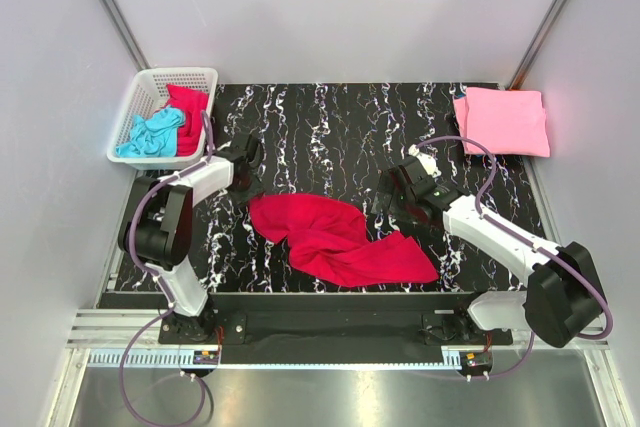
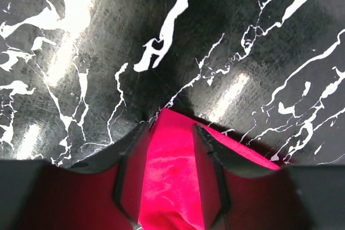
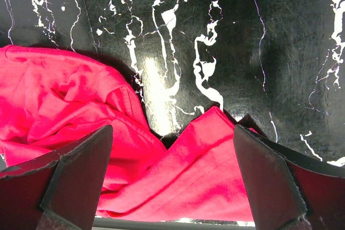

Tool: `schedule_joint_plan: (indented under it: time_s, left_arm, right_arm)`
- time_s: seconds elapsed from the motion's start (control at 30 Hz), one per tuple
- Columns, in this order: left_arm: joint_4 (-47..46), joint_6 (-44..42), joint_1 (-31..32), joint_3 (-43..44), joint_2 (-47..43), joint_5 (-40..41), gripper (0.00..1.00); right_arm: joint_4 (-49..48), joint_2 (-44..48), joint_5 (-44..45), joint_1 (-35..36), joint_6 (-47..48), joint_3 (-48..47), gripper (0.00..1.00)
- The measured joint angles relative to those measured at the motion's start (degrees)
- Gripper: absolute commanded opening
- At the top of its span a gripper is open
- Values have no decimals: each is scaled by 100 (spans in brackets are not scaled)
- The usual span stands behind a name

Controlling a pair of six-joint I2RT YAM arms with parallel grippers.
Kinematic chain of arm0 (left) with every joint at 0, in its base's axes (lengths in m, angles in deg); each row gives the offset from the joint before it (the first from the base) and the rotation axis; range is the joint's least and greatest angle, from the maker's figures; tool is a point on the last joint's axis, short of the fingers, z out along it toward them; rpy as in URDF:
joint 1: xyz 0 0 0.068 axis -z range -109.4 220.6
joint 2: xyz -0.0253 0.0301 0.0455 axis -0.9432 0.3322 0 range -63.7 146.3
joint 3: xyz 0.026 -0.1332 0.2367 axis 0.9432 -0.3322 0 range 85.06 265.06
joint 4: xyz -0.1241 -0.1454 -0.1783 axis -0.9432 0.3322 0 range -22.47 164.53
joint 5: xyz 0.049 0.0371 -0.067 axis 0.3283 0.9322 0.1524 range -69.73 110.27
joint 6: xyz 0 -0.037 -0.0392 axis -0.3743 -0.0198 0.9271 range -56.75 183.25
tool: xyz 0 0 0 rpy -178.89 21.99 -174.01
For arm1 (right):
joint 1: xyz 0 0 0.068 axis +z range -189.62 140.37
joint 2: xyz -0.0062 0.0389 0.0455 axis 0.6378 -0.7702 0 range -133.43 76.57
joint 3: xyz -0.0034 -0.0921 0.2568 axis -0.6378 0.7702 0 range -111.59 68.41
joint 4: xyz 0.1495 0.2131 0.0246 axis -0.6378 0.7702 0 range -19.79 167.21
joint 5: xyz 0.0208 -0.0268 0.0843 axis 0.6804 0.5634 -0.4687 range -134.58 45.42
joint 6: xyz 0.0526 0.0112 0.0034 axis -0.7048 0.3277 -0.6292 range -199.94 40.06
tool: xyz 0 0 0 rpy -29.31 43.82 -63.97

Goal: Fold and stack the t-shirts
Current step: Flatten the tshirt out

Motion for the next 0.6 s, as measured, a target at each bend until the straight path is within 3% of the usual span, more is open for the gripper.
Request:
schedule_joint_plan:
  time_s: [0.1, 0.2, 0.23, 0.27, 0.3, 0.6]
  left_arm:
    - [-13, -2, -13, 0, 4, 2, 46]
    - [-44, -33, -17, 4, 50, -4, 28]
    - [-68, -57, -20, 4, 63, -22, 20]
    - [-105, -76, -24, 15, 87, -50, 5]
    - [-166, -74, -31, 22, 103, -101, 0]
    - [-332, -234, -35, 24, 61, -555, 0]
  right_arm:
    - [0, 0, 0, -2, 0, 0, 100]
    - [0, 0, 0, -2, 0, -2, 100]
    - [0, 0, 0, -2, 0, -4, 100]
    - [2, 0, 0, 0, 0, -4, 100]
    - [2, 0, 0, -2, 0, -4, 100]
    - [39, 0, -50, 0, 11, -50, 100]
